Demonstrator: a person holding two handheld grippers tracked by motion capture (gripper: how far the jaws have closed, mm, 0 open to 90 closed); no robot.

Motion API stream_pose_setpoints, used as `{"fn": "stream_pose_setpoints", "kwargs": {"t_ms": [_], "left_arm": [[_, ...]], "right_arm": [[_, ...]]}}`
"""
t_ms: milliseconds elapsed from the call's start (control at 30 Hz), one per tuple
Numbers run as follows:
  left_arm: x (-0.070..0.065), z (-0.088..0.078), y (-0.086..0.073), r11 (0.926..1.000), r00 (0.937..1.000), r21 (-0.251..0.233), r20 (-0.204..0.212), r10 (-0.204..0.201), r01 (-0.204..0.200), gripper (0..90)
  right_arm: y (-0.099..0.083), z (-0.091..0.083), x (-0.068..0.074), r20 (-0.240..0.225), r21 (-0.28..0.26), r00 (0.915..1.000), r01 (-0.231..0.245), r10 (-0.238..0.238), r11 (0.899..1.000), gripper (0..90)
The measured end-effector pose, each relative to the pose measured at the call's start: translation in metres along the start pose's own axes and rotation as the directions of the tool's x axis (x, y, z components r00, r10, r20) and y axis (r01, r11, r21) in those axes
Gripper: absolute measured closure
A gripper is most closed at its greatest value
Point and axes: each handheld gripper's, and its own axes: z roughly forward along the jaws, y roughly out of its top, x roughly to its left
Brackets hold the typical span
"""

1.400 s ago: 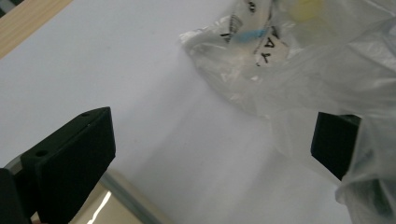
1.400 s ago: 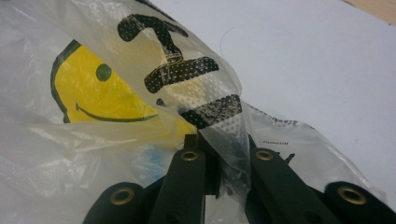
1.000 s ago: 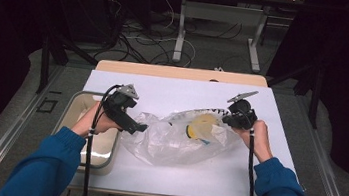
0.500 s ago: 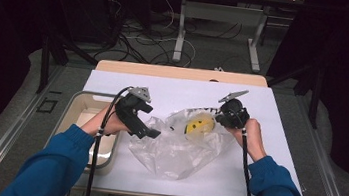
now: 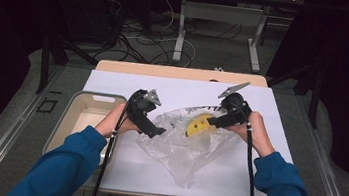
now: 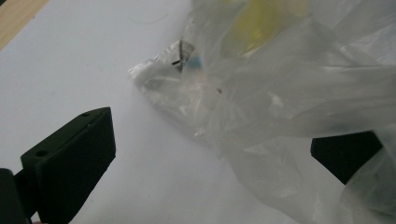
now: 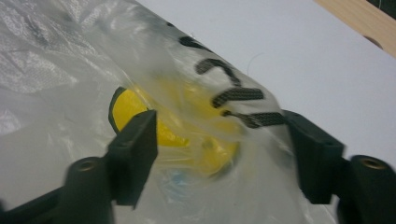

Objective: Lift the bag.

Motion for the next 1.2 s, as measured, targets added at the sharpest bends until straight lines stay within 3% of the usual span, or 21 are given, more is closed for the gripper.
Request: {"fn": "stream_pose_setpoints", "kwargs": {"t_ms": [33, 133, 233, 300, 333, 367, 433, 533, 567, 600, 633, 667, 800, 833, 867, 900, 933, 1033, 1100, 1133, 1200], "left_arm": [[0.000, -0.001, 0.001, 0.9998, 0.9997, -0.021, 0.024, -0.001, 0.001, 0.3], [0.000, -0.009, 0.001, 0.9972, 0.9959, -0.075, 0.089, 0.015, -0.008, 0.3], [0.003, -0.017, -0.002, 0.9899, 0.9886, -0.140, 0.151, -0.002, 0.023, 0.3], [0.006, -0.022, -0.005, 0.9851, 0.9868, -0.161, 0.158, -0.035, 0.061, 0.4], [0.007, -0.023, -0.006, 0.9871, 0.9915, -0.149, 0.124, -0.039, 0.057, 1.1], [0.008, -0.022, -0.008, 0.9873, 0.9916, -0.147, 0.122, -0.043, 0.061, 1.5], [0.013, -0.023, -0.016, 0.9879, 0.9952, -0.127, 0.051, -0.083, 0.089, 3.0], [0.022, -0.026, -0.032, 0.9853, 0.9901, -0.100, -0.011, -0.140, 0.138, 5.8], [0.025, -0.027, -0.036, 0.9852, 0.9892, -0.094, -0.014, -0.146, 0.144, 5.8], [0.029, -0.029, -0.041, 0.9784, 0.9839, -0.105, 0.000, -0.179, 0.178, 5.8], [0.031, -0.031, -0.044, 0.9742, 0.9828, -0.132, -0.005, -0.185, 0.183, 5.8], [0.031, -0.032, -0.045, 0.9737, 0.9835, -0.140, 0.004, -0.181, 0.180, 5.7], [0.028, -0.035, -0.047, 0.9827, 0.9902, -0.123, 0.001, -0.139, 0.139, 5.7], [0.033, -0.041, -0.051, 0.9729, 0.9868, -0.165, 0.031, -0.159, 0.162, 0.0], [0.035, -0.046, -0.054, 0.9652, 0.9833, -0.188, 0.017, -0.181, 0.181, 2.0], [0.037, -0.049, -0.057, 0.9700, 0.9842, -0.177, -0.030, -0.175, 0.167, 3.9], [0.039, -0.048, -0.059, 0.9681, 0.9832, -0.178, -0.014, -0.182, 0.176, 3.5], [0.036, -0.048, -0.056, 0.9589, 0.9803, -0.212, -0.016, -0.197, 0.189, 1.0], [0.035, -0.051, -0.056, 0.9663, 0.9776, -0.191, -0.087, -0.191, 0.172, 0.6], [0.037, -0.051, -0.058, 0.9647, 0.9764, -0.193, -0.086, -0.198, 0.179, 0.0], [0.037, -0.051, -0.057, 0.9679, 0.9770, -0.181, -0.090, -0.193, 0.175, 0.0]], "right_arm": [[0.002, 0.008, 0.001, -0.015, 0.026, 0.9996, 0.025, -0.025, 0.999, 55.7], [0.001, 0.030, 0.000, 0.061, 0.067, 0.9978, 0.020, -0.025, 0.998, 88.2], [-0.007, 0.048, -0.007, 0.091, 0.125, 0.9952, -0.046, 0.034, 0.991, 90.0], [-0.012, 0.057, -0.014, 0.117, 0.133, 0.9927, -0.046, 0.031, 0.990, 90.0], [-0.015, 0.059, -0.017, 0.117, 0.152, 0.9918, -0.070, 0.052, 0.986, 90.0], [-0.017, 0.060, -0.018, 0.132, 0.163, 0.9895, -0.080, 0.059, 0.983, 90.0], [-0.020, 0.058, -0.019, 0.164, 0.170, 0.9846, -0.089, 0.061, 0.981, 90.0], [-0.029, 0.051, -0.026, 0.200, 0.152, 0.9751, -0.129, 0.097, 0.980, 90.0], [-0.031, 0.048, -0.027, 0.211, 0.142, 0.9729, -0.126, 0.094, 0.982, 90.0], [-0.033, 0.045, -0.028, 0.224, 0.125, 0.9698, -0.126, 0.095, 0.984, 90.0], [-0.033, 0.040, -0.030, 0.203, 0.107, 0.9736, -0.129, 0.105, 0.986, 90.0], [-0.034, 0.039, -0.029, 0.230, 0.093, 0.9677, -0.128, 0.104, 0.987, 90.0], [-0.037, 0.036, -0.034, 0.234, 0.085, 0.9656, -0.137, 0.114, 0.987, 90.0], [-0.038, 0.037, -0.035, 0.287, 0.103, 0.9523, -0.139, 0.105, 0.985, 90.0], [-0.043, 0.037, -0.038, 0.347, 0.106, 0.9339, -0.132, 0.088, 0.986, 90.0], [-0.048, 0.034, -0.046, 0.290, 0.086, 0.9469, -0.171, 0.140, 0.981, 90.0], [-0.052, 0.033, -0.047, 0.228, 0.079, 0.9573, -0.200, 0.177, 0.977, 90.0], [-0.048, 0.033, -0.042, 0.254, 0.097, 0.9591, -0.153, 0.124, 0.983, 90.0], [-0.051, 0.032, -0.043, 0.238, 0.082, 0.9607, -0.166, 0.142, 0.983, 90.0], [-0.052, 0.029, -0.042, 0.221, 0.082, 0.9620, -0.183, 0.161, 0.980, 90.0], [-0.052, 0.021, -0.037, 0.196, 0.047, 0.9702, -0.154, 0.142, 0.987, 80.1]]}}
